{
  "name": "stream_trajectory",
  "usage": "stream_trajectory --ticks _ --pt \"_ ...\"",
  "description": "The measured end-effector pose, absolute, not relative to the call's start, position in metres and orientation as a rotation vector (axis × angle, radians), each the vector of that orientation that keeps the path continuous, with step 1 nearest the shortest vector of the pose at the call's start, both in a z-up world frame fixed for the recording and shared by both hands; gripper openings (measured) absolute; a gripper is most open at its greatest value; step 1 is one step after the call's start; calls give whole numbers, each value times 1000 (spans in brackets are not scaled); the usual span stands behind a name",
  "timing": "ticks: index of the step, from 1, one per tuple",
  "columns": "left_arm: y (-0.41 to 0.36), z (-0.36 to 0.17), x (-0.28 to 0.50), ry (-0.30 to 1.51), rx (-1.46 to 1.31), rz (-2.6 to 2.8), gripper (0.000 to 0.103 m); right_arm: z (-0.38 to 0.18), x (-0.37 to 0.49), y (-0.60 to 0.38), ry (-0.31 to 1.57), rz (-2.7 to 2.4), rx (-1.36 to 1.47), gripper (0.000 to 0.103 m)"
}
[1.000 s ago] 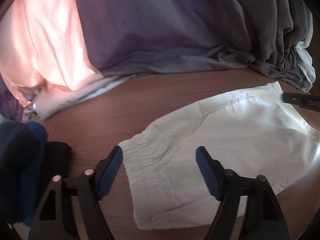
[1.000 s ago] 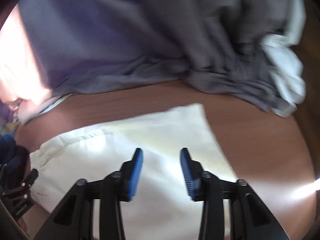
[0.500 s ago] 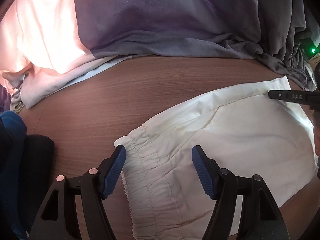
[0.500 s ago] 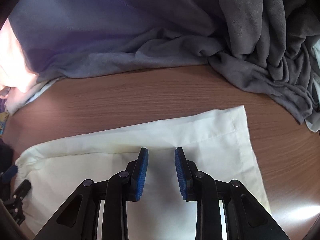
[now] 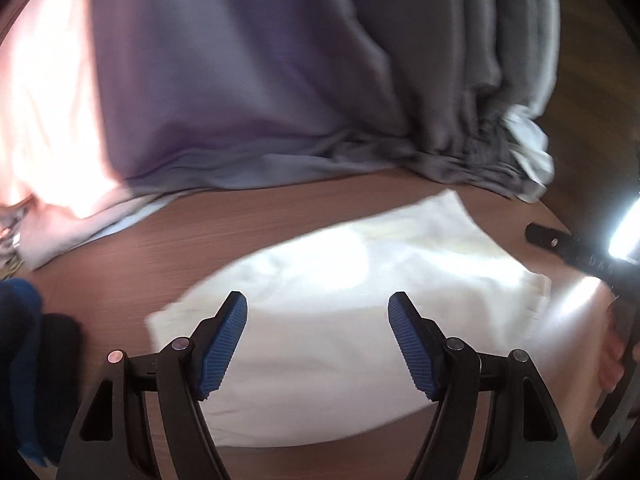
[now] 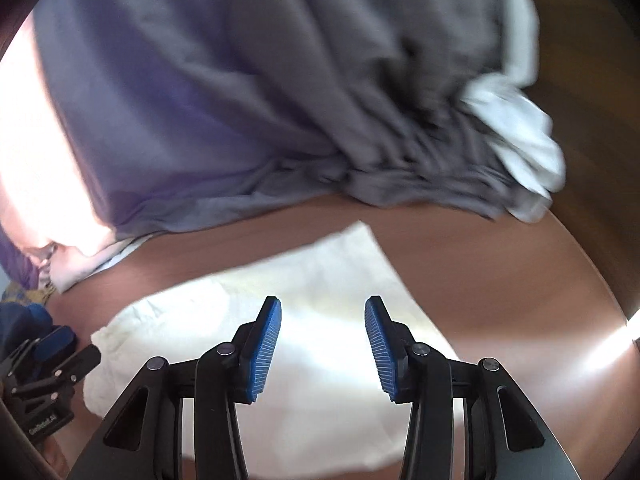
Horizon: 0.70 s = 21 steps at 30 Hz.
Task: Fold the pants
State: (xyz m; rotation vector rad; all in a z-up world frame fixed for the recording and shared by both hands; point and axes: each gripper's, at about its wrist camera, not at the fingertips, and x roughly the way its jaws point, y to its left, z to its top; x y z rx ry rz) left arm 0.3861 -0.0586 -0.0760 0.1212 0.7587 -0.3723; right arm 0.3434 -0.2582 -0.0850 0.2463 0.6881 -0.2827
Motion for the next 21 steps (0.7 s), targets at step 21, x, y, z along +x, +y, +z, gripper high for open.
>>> stream_trajectory --ticks 21 --pt "-155 -146 378 873 317 -523 70 -152 298 -316 778 -477 490 53"
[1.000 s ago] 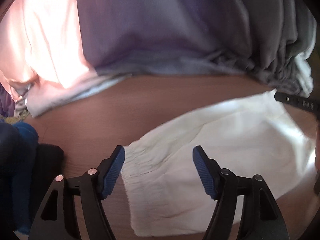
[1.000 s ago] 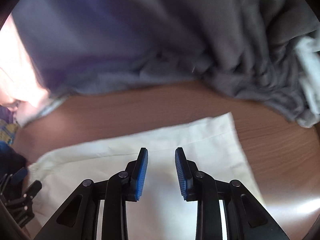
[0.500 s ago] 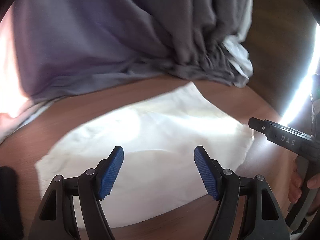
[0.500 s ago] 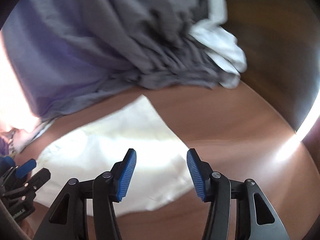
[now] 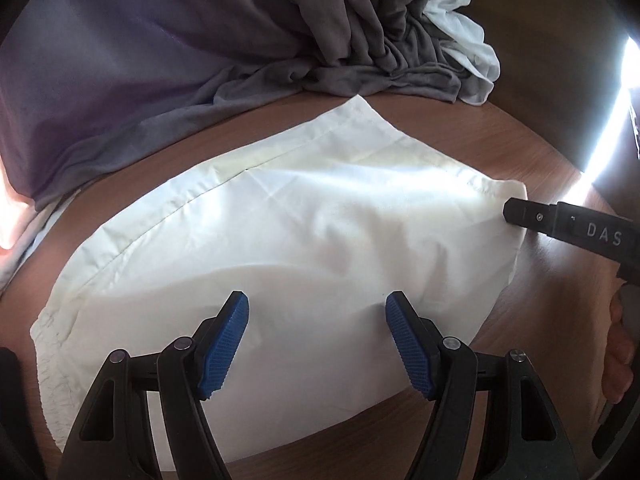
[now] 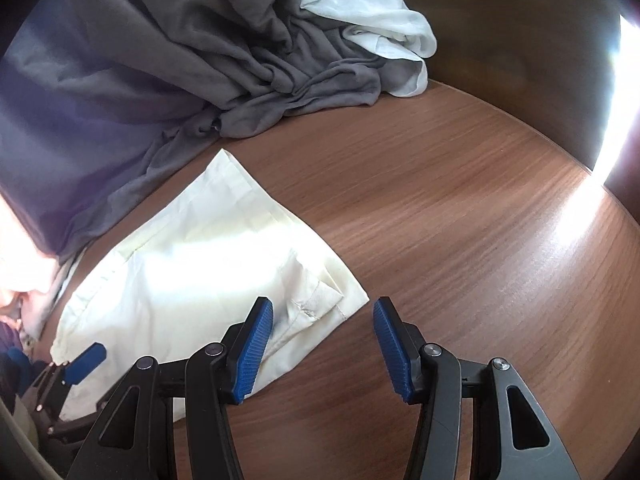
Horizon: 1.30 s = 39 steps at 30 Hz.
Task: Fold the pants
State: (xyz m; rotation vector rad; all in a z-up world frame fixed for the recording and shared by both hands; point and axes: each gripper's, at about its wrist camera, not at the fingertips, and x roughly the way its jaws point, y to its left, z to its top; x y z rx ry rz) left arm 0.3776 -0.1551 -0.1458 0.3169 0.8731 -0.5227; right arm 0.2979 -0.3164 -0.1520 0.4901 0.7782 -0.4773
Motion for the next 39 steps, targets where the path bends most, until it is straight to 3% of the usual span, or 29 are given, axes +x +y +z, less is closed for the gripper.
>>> stream_trajectory --ticks 16,21,23,25,37,38,39 --pt "-168 -157 377 870 294 -549 71 -153 304 -317 753 -479 481 53" --pt "-168 -157 377 867 297 -549 72 -154 305 -319 752 -489 488 36" --pt "-169 -157 377 869 296 -548 72 -154 305 -322 759 -474 508 24" --pt "-169 -157 376 869 295 -548 72 -154 308 -321 767 -454 515 20" --pt "-136 -121 368 803 262 -425 70 -124 309 -308 718 -400 425 13" --pt "-130 -122 369 816 260 -407 68 -121 309 -307 714 -393 424 13" --pt "-125 -124 371 833 261 -398 56 -118 309 -305 709 -387 421 13"
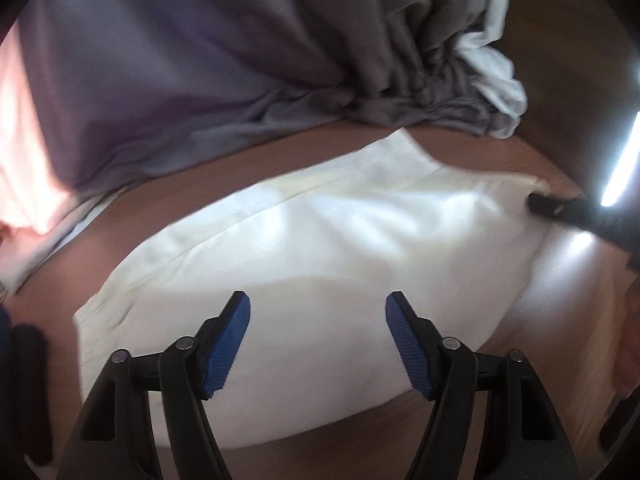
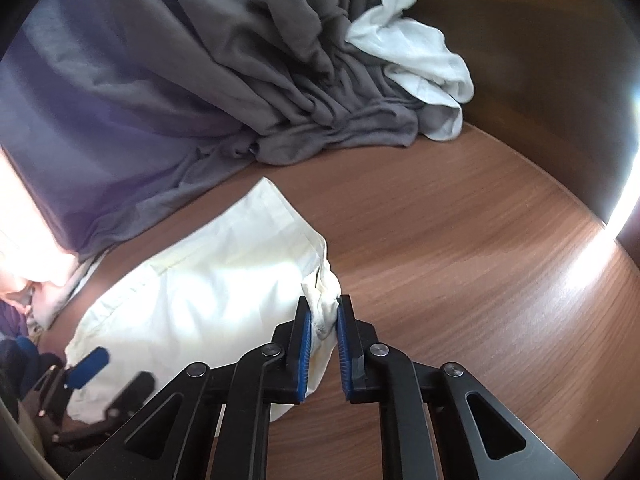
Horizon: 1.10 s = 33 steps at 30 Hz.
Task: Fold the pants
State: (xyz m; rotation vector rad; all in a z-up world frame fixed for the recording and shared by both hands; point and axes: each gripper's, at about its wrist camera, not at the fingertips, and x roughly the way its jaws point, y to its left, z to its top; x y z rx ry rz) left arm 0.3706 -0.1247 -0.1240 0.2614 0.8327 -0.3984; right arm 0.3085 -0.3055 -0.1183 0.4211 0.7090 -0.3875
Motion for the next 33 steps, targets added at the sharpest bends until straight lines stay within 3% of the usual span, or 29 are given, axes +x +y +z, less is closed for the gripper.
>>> stream_trajectory --ticks 3,6,14,15,23,33 --pt "-110 -140 376 922 240 -382 28 -108 308 -299 688 -367 405 13" --pt "-98 -154 377 991 166 -361 19 -101 308 -295 669 -346 399 12" --pt "-102 -158 368 950 179 -348 17 -77 314 -274 612 -262 360 12" --pt "-99 -156 370 959 160 -352 12 -72 316 -268 603 -244 349 12" --pt "-30 -102 356 835 50 -153 8 -49 331 -225 561 -95 286 12" --pt "42 -141 358 952 -85 -20 4 -31 352 -152 529 95 177 11"
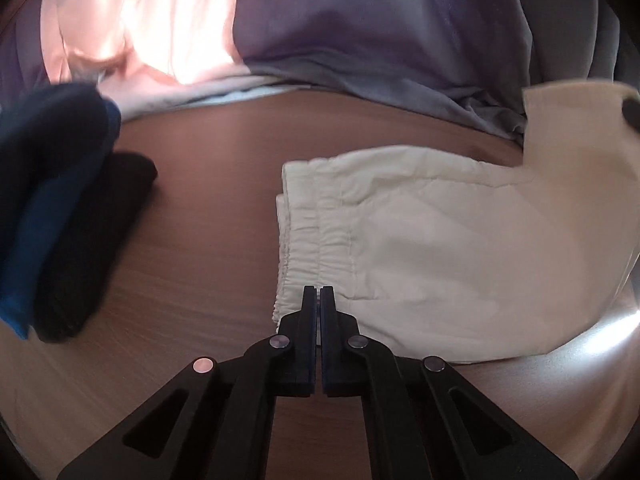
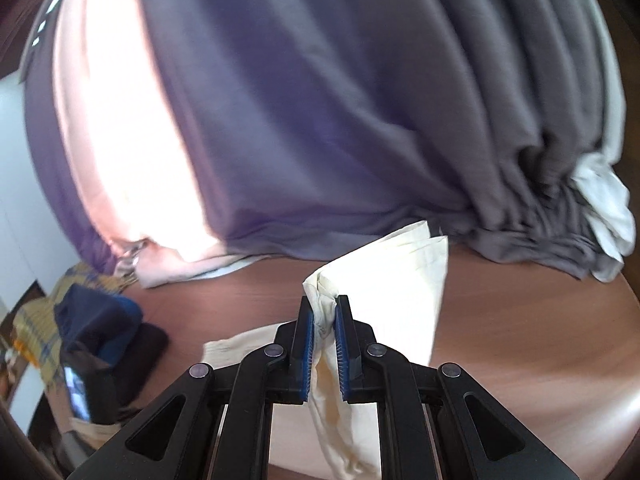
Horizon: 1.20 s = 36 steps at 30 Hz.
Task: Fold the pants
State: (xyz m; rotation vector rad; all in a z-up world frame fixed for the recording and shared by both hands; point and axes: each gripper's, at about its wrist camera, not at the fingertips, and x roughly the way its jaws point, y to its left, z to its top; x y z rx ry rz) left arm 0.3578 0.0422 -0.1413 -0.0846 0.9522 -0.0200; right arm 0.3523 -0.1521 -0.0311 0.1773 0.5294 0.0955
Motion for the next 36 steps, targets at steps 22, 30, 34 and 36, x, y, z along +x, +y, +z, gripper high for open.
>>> stream_trajectory --ticks 22,30,34,36 --pt "72 -152 353 911 -271 -153 4 -115 398 -30 917 676 175 11" --pt "73 -152 350 889 -254 -173 4 -122 396 -35 1003 699 218 30" --pt "70 -148 352 905 -239 -171 4 -99 392 -51 937 638 221 42" --pt "69 -143 352 915 -230 -162 9 -89 395 -58 908 596 200 42"
